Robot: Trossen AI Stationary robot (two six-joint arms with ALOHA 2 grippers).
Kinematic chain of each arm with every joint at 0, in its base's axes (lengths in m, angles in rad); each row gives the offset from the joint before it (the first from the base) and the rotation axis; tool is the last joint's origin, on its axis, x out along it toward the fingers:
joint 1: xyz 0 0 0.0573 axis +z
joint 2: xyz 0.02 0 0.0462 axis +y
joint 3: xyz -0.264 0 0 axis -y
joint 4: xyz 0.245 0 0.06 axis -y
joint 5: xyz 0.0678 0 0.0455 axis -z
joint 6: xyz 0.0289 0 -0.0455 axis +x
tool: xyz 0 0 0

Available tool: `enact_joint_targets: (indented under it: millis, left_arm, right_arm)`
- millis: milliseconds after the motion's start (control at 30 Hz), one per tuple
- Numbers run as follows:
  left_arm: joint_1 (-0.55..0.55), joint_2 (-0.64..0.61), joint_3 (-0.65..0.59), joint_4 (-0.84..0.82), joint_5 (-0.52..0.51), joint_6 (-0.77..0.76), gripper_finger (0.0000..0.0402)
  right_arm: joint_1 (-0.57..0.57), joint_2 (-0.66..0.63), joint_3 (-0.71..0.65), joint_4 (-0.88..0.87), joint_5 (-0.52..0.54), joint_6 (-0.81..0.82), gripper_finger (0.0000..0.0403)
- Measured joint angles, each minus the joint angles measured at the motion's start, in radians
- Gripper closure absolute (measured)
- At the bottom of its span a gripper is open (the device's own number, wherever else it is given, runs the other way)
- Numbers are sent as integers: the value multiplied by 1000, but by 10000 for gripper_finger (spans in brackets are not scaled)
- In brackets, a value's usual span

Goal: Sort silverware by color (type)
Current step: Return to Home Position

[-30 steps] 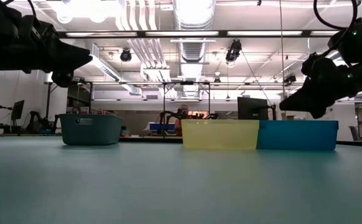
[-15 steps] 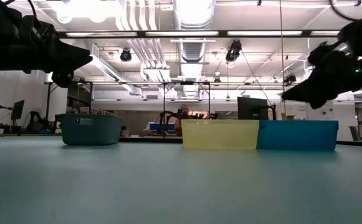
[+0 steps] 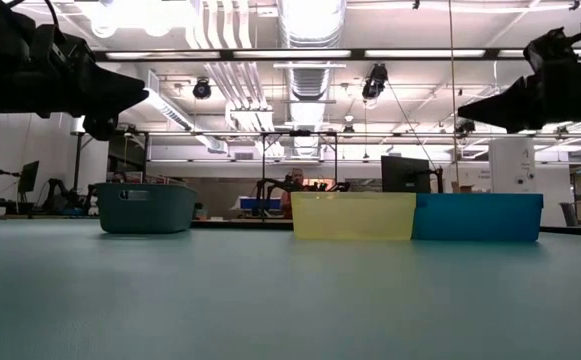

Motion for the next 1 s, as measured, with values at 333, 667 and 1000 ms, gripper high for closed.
enact_joint_targets:
  millis: [333, 667, 1000]
  left_arm:
    - [0, 0, 1, 1, -1, 0, 322]
    - [0, 1, 1, 0, 0, 0, 322]
    - [0, 3, 1, 0, 0, 0, 322]
  right_arm:
    - [5, -88, 0, -33, -98, -55, 344]
    - [35, -88, 0, -40, -241, -242, 344]
    - [43, -82, 0, -38, -240, -211, 344]
